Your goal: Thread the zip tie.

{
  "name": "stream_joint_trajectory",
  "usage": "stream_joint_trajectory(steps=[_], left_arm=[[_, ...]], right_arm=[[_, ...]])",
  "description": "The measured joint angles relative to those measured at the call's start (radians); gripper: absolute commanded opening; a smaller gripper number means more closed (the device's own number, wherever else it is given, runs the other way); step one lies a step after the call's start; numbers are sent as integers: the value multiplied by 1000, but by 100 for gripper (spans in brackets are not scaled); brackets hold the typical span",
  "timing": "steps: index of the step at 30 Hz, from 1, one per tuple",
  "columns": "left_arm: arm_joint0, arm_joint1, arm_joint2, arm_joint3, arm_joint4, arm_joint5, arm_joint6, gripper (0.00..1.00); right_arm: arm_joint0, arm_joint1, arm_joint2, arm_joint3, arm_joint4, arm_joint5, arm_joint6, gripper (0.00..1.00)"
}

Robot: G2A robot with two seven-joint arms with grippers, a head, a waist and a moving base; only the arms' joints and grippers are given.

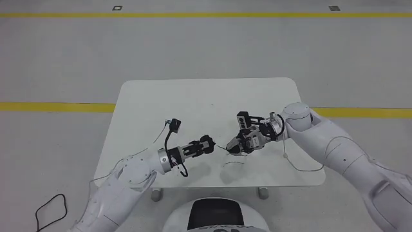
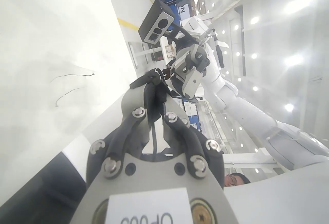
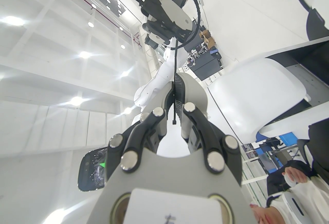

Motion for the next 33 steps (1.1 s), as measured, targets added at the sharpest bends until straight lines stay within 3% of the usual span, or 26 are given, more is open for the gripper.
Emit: stream_joint_trajectory(steps=[33], left_arm=[[-10,12,22,3,-16,0,8,0]], right_arm=[[-14,-8,24,3,-22,0,7,0]])
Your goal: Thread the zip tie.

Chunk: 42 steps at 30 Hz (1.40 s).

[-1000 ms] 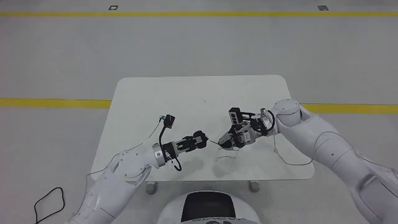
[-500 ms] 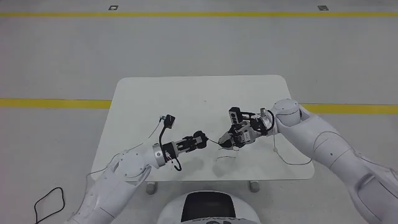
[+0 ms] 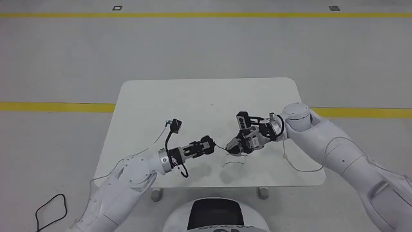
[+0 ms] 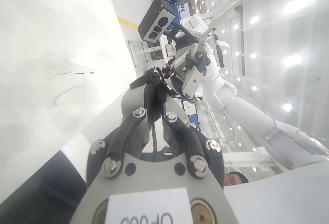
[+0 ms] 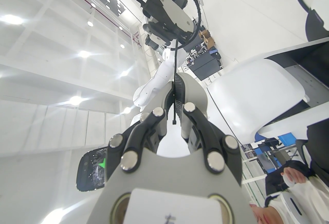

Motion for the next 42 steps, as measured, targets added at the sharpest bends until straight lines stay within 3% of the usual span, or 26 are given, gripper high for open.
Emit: stream_joint_trajectory(steps=[42], left_arm=[[-2,14,8,-16,-4,0,0,0]], right_arm=[[8,-4,-9,32,17,0,-14,0]])
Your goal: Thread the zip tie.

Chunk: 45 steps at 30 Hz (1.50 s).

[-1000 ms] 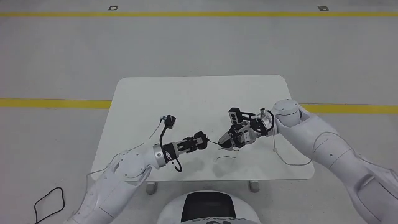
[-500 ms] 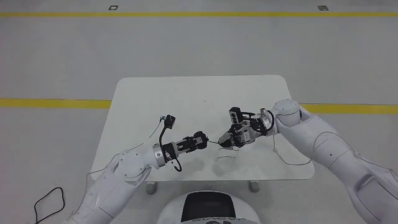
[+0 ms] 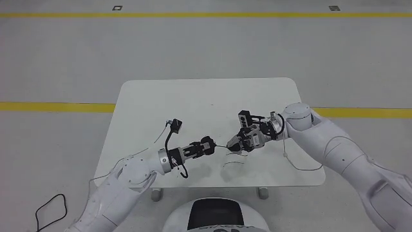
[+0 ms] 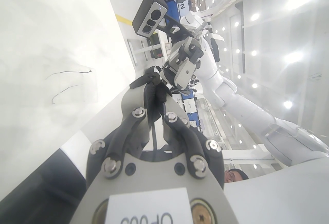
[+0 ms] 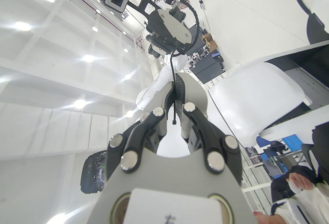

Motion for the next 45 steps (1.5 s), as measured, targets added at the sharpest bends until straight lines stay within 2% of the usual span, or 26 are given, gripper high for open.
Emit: stream_joint_trajectory(steps=[45], left_arm=[[-3,6,3,8,-11,0,6,0]], right_arm=[[40,20,-78,12,63,0,-34,0]])
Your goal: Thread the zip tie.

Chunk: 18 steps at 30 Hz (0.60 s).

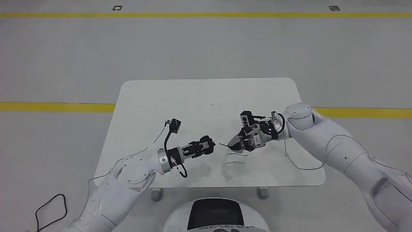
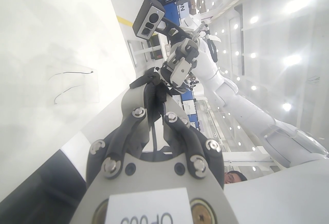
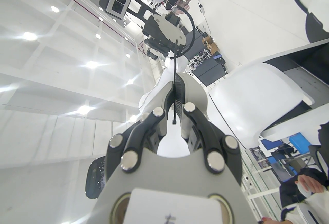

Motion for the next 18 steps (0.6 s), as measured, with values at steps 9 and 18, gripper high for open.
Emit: stream_joint_trajectory(steps=[9,18], left_arm=[[-5,-2,0,14,-13,0,14,0],[-10,-4,3,22,-19,0,19,0]], right_arm=[[-8,9,18,-34,-3,0,4,0],[-16,13,28,-44,1,0,16,0]])
